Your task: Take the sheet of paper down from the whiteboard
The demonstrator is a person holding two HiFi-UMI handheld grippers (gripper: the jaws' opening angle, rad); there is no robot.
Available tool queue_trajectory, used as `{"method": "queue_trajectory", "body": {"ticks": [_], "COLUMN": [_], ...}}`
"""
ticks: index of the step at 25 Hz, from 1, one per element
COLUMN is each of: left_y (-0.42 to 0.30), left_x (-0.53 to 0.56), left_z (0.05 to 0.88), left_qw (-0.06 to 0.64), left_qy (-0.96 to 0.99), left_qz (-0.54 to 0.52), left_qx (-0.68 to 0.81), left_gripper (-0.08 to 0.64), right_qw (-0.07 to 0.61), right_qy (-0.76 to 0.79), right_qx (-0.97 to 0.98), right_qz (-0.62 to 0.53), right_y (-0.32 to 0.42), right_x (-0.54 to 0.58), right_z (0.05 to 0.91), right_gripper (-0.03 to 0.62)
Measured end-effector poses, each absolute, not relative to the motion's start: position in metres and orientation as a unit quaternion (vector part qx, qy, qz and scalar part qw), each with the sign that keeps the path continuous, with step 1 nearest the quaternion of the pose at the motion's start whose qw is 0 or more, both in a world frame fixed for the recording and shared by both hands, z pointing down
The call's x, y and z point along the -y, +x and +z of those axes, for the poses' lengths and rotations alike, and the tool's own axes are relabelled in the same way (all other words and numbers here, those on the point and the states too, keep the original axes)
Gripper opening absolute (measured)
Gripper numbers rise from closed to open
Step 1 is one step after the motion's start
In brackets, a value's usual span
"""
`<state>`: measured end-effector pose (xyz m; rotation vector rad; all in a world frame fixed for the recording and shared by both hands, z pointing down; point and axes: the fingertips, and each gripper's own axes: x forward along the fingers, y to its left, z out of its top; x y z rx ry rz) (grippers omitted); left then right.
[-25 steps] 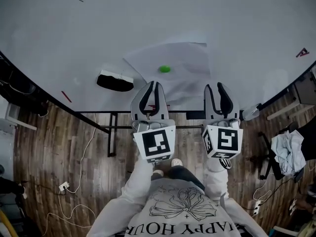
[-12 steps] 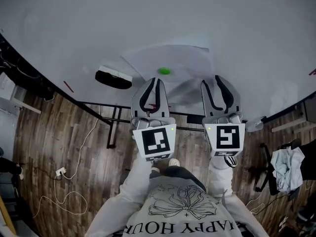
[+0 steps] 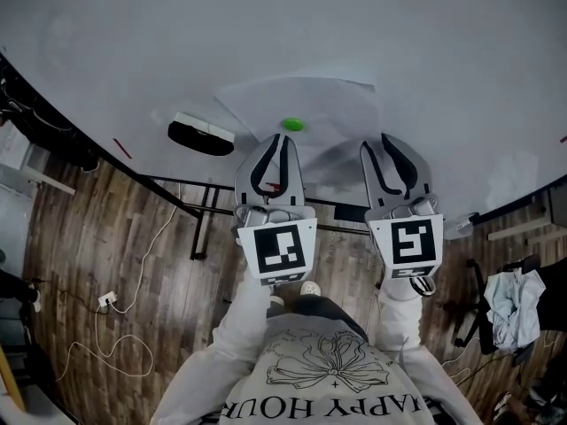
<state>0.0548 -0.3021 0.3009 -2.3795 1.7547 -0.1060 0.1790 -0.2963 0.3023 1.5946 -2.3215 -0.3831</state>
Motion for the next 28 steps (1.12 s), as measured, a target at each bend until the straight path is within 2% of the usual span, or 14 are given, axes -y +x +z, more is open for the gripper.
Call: {"method": "queue_trajectory", "body": {"ticks": [3, 6, 9, 11, 17, 26, 28], "left_y": [0.056, 0.058, 0.06, 0.061, 0.069, 0.073, 0.074], "left_x": [0.304, 0.305, 0.306, 0.309, 0.314, 0.322, 0.322], "left_z": [0.301, 0.303, 0.305, 0.307, 0.306, 0.303, 0.303], "left_qw": [0.094, 0.095, 0.098, 0.1, 0.115, 0.111, 0.108], "left_qy": [-0.801, -0.802, -0.8, -0.802, -0.804, -0.795, -0.794], "left_qz": [-0.04, -0.045, -0.051, -0.057, -0.075, -0.082, -0.081], "left_qx": [-0.589, -0.588, -0.589, -0.587, -0.578, -0.59, -0.592], "left_gripper": [0.008, 0.008, 0.016, 0.087, 0.152, 0.152, 0.13], "right_qw": [0.157, 0.161, 0.152, 0.145, 0.141, 0.138, 0.137], "right_qy": [0.55, 0.55, 0.548, 0.552, 0.556, 0.557, 0.557], "right_qx": [0.81, 0.809, 0.813, 0.812, 0.81, 0.809, 0.809], "right_qz": [-0.131, -0.129, -0.123, -0.123, -0.124, -0.125, -0.126], "right_y": [0.178, 0.181, 0.183, 0.184, 0.185, 0.187, 0.187], "right_x": [0.299, 0.3, 0.299, 0.3, 0.3, 0.302, 0.302], "right_z": [0.305, 0.309, 0.31, 0.31, 0.31, 0.308, 0.307], "right_gripper": [0.083, 0.028, 0.005, 0.003, 0.003, 0.003, 0.003]}}
